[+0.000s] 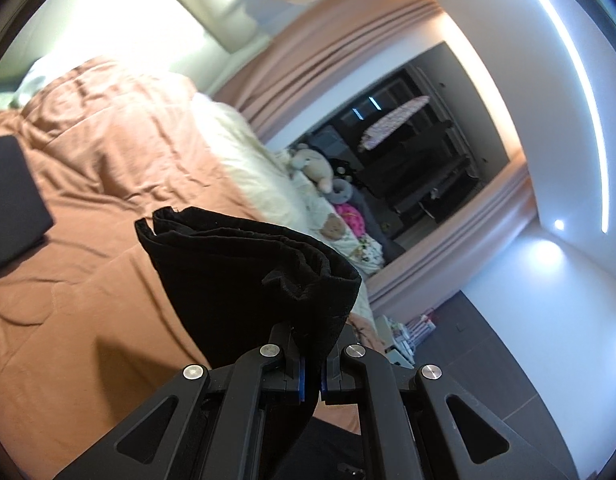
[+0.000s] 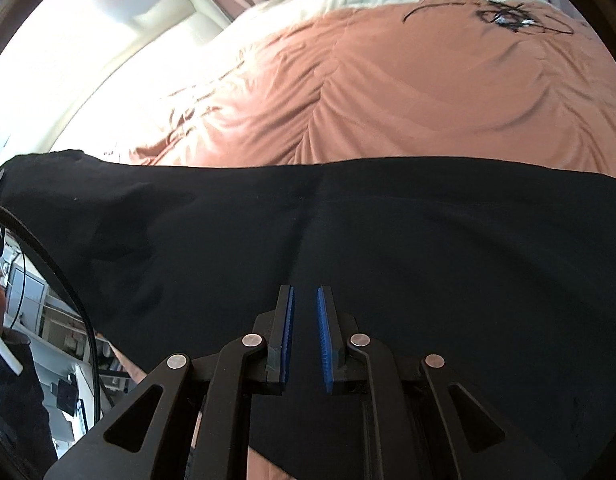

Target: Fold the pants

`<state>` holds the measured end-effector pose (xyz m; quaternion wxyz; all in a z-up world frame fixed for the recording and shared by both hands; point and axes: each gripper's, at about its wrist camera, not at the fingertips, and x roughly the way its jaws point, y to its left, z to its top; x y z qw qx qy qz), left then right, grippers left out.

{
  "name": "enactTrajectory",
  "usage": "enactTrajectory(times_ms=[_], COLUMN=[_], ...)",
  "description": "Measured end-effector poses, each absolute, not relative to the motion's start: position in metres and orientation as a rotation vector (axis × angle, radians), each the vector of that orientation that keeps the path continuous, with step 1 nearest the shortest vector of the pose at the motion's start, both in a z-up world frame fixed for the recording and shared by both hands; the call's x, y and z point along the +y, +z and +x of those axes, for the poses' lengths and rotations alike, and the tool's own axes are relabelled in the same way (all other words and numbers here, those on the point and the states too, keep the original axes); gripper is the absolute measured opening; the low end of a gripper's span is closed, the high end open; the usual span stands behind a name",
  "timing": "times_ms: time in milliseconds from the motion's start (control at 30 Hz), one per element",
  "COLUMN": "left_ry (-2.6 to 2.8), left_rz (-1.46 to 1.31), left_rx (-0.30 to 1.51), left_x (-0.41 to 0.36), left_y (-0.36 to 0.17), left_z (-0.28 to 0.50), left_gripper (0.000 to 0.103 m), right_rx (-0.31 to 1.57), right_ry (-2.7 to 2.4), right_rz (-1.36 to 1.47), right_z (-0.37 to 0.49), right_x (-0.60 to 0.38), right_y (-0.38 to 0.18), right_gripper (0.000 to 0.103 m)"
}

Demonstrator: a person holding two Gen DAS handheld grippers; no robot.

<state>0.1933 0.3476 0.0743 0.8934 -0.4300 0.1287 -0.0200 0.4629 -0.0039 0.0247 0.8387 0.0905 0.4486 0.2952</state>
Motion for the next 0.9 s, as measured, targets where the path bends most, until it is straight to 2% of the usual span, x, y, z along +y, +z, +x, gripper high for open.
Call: enactTrajectory(times_ms=[67, 133, 267, 333, 500, 900], left_ry=[-0.057, -0.072, -0.109, -0.130, -0.171, -0.273], left_rz=[-0.872, -0.846, -0.808, -0.790, -0.747, -0.649], left_rx=[0.269, 0.276, 0.278, 0.276, 0.280, 0.314], left_x=[0.337, 0.324, 0.303, 0.291, 0.262, 0.186], left_y=[0.086, 0.099, 0.119, 0.130, 0.155, 0.199], left_z=[0.198, 0.205, 0.214, 0.220, 0.231, 0.266], left_gripper=[0.004, 0.004, 0.004, 0.004, 0.004, 0.004], right_rx=[0.921, 0.888, 0.838, 0.817, 0.783, 0.719], right_ry=[0.625, 0.616, 0.611, 0.613, 0.620, 0.549], right_rz=[0.217, 0.233, 0.248, 0.249, 0.283, 0.392], right_z=[0.452, 0.441, 0.419, 0.406, 0.385, 0.347], right_x=[-0.019, -0.034, -0.060, -0.072, -0.101, -0.178], right_y=[0.030, 0.035, 0.045, 0.049, 0.053, 0.050], right_gripper=[0.028, 0.051, 0.060, 0.072, 0.080, 0.080])
